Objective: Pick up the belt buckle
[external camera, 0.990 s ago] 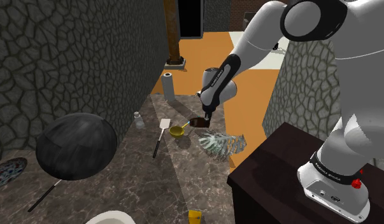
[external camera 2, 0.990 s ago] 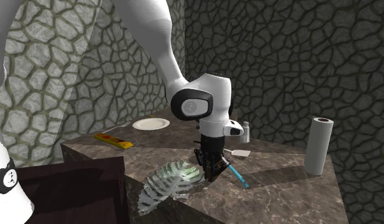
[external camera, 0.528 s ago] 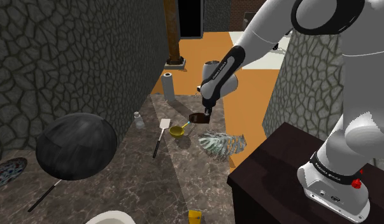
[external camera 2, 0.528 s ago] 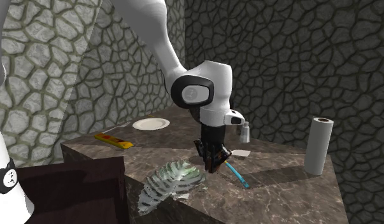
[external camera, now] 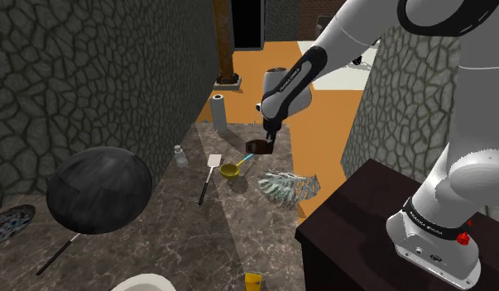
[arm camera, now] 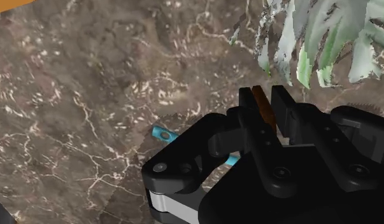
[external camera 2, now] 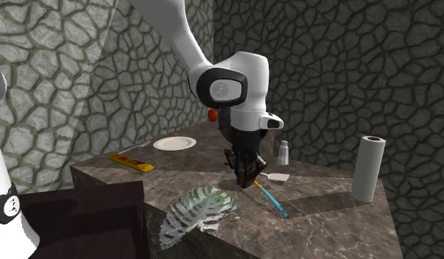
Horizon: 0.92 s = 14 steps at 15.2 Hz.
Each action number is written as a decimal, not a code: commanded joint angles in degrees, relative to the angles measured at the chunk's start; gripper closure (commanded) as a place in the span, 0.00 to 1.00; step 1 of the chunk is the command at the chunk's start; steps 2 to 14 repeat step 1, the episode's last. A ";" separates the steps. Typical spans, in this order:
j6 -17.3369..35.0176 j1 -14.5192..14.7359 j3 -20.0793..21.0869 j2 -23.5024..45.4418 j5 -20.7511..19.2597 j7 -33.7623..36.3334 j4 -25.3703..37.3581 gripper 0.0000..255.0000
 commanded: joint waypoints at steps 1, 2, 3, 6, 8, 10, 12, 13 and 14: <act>-0.47 -0.02 -0.05 -0.42 -0.06 0.01 0.02 1.00; -0.47 -0.02 -0.05 -0.42 -0.06 0.01 0.02 1.00; -0.47 -0.02 -0.05 -0.42 -0.06 0.01 0.02 1.00; -0.47 -0.02 -0.05 -0.42 -0.06 0.01 0.02 1.00; -0.47 -0.02 -0.05 -0.42 -0.06 0.01 0.02 1.00; -0.47 -0.02 -0.05 -0.42 -0.06 0.01 0.02 1.00; -0.47 -0.02 -0.05 -0.42 -0.06 0.01 0.02 1.00; -0.47 -0.02 -0.05 -0.42 -0.06 0.01 0.02 1.00; -0.47 -0.02 -0.05 -0.42 -0.06 0.01 0.02 1.00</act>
